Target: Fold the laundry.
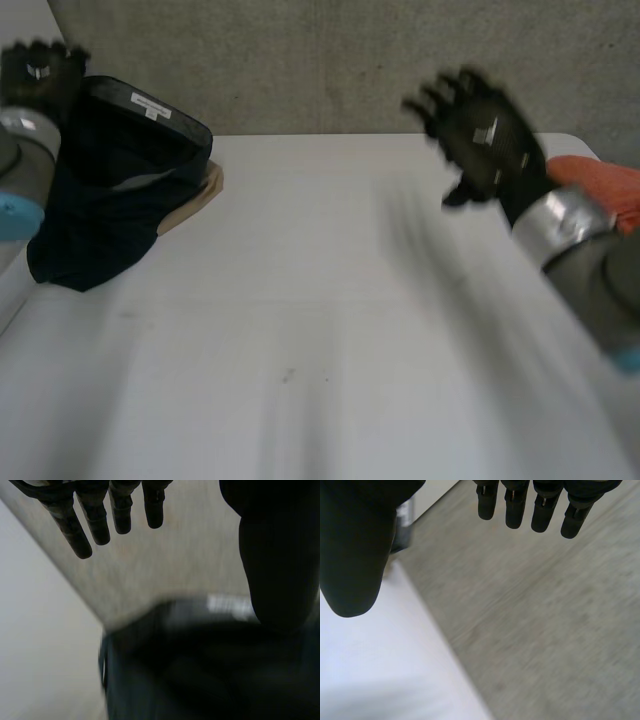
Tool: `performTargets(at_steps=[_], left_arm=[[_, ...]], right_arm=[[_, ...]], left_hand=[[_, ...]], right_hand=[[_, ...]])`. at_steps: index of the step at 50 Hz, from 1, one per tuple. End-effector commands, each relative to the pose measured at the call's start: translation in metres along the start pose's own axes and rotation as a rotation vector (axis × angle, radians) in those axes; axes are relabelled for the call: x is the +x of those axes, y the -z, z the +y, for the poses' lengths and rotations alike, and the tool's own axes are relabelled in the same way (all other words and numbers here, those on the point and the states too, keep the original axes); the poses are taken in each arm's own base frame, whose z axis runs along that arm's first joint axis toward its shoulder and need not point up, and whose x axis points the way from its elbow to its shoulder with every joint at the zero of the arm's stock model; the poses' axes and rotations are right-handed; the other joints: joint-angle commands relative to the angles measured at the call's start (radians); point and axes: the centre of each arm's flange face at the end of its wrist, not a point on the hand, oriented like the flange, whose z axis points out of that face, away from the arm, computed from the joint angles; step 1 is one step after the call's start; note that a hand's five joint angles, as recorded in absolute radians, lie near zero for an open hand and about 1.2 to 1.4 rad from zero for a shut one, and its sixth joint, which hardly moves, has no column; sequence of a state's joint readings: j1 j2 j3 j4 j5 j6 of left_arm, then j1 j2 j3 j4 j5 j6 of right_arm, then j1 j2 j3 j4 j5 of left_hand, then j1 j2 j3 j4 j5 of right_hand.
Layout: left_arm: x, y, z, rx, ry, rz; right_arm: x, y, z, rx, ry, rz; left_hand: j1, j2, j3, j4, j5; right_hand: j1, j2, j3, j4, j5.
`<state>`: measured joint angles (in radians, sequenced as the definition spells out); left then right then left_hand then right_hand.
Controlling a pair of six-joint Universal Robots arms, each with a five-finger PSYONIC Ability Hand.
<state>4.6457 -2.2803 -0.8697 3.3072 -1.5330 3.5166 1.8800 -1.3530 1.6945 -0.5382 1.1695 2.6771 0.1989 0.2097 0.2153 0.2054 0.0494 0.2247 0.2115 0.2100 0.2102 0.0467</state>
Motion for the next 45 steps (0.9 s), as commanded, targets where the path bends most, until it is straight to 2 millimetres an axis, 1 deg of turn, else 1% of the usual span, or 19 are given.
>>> performTargets(at_steps=[1,4,7,8,9,11,13,15,18,22,23,26,27,30,39,40,41,42,45], left_arm=[[0.0,-0.032,0.095,-0.025,-0.125,-0.05],[0.001,-0.04,0.11,-0.005,-0.151,-0.065],[0.001,-0.044,0.109,0.011,-0.154,-0.07],[0.003,-0.044,0.107,0.017,-0.153,-0.075],[0.005,-0.043,0.106,0.018,-0.152,-0.074],[0.009,-0.041,0.104,0.014,-0.151,-0.067],[0.019,-0.035,0.078,0.039,-0.138,-0.044],[0.03,-0.02,0.033,0.088,-0.12,-0.009],[0.04,0.003,-0.004,0.122,-0.093,0.04],[0.071,0.053,-0.062,0.19,0.018,0.166],[0.091,0.078,-0.084,0.221,0.087,0.249],[0.12,0.119,-0.107,0.236,0.192,0.393],[0.14,0.146,-0.111,0.213,0.243,0.488],[0.166,0.182,-0.109,0.162,0.288,0.603],[0.27,0.294,-0.064,-0.074,0.248,0.925],[0.273,0.298,-0.064,-0.079,0.243,0.932],[0.274,0.298,-0.065,-0.086,0.24,0.93],[0.272,0.297,-0.067,-0.097,0.231,0.92],[0.266,0.297,-0.076,-0.107,0.221,0.901]], right_arm=[[-0.037,0.045,0.025,-0.17,0.057,-0.049],[-0.038,0.051,0.03,-0.204,0.086,-0.056],[-0.036,0.052,0.032,-0.222,0.089,-0.052],[-0.036,0.053,0.032,-0.226,0.09,-0.053],[-0.036,0.053,0.032,-0.229,0.092,-0.053],[-0.035,0.054,0.032,-0.24,0.09,-0.044],[-0.033,0.054,0.03,-0.243,0.093,-0.033],[-0.029,0.054,0.026,-0.237,0.101,-0.01],[-0.021,0.053,0.023,-0.241,0.111,0.033],[-0.007,0.052,0.017,-0.238,0.123,0.1],[-0.005,0.052,0.016,-0.24,0.124,0.114],[0.006,0.052,0.012,-0.234,0.133,0.157],[0.008,0.053,0.011,-0.233,0.134,0.167],[0.018,0.053,0.009,-0.232,0.139,0.201],[0.035,0.054,0.016,-0.267,0.138,0.263],[0.035,0.054,0.016,-0.27,0.138,0.266],[0.038,0.054,0.018,-0.281,0.137,0.272],[0.038,0.055,0.021,-0.295,0.132,0.273],[0.042,0.055,0.027,-0.333,0.11,0.273]], left_hand=[[-0.024,-0.035,-0.041,-0.031,-0.049],[0.035,0.024,0.018,0.028,0.01],[0.752,0.741,0.736,0.745,0.727],[1.193,1.182,1.176,1.186,1.168],[1.197,1.186,1.181,1.191,1.172],[1.197,1.187,1.181,1.191,1.172],[1.197,1.187,1.181,1.191,1.172],[1.197,1.187,1.181,1.191,1.172],[1.197,1.187,1.181,1.191,1.172],[1.197,1.187,1.181,1.191,1.172],[1.197,1.187,1.181,1.191,1.172],[1.197,1.187,1.181,1.191,1.172],[1.197,1.187,1.181,1.191,1.172],[1.197,1.187,1.181,1.191,1.172],[1.197,1.187,1.181,1.191,1.172],[1.134,1.123,1.117,1.127,1.109],[0.811,0.8,0.794,0.804,0.786],[0.177,0.166,0.16,0.17,0.152],[0.009,-0.002,-0.008,0.002,-0.016]], right_hand=[[-0.05,-0.037,-0.036,-0.036,-0.047],[-0.05,-0.037,-0.036,-0.036,-0.047],[-0.05,-0.037,-0.036,-0.036,-0.047],[-0.05,-0.037,-0.036,-0.036,-0.047],[-0.05,-0.037,-0.036,-0.036,-0.047],[-0.05,-0.037,-0.036,-0.036,-0.047],[-0.05,-0.037,-0.036,-0.036,-0.047],[-0.05,-0.037,-0.036,-0.036,-0.047],[-0.05,-0.037,-0.036,-0.036,-0.047],[-0.05,-0.037,-0.036,-0.036,-0.047],[-0.05,-0.037,-0.036,-0.036,-0.047],[-0.05,-0.037,-0.036,-0.036,-0.047],[-0.05,-0.037,-0.036,-0.036,-0.047],[-0.05,-0.037,-0.036,-0.036,-0.047],[-0.05,-0.037,-0.036,-0.036,-0.047],[-0.05,-0.037,-0.036,-0.036,-0.047],[-0.05,-0.037,-0.036,-0.036,-0.047],[-0.05,-0.037,-0.036,-0.036,-0.047],[-0.05,-0.037,-0.036,-0.036,-0.047]])
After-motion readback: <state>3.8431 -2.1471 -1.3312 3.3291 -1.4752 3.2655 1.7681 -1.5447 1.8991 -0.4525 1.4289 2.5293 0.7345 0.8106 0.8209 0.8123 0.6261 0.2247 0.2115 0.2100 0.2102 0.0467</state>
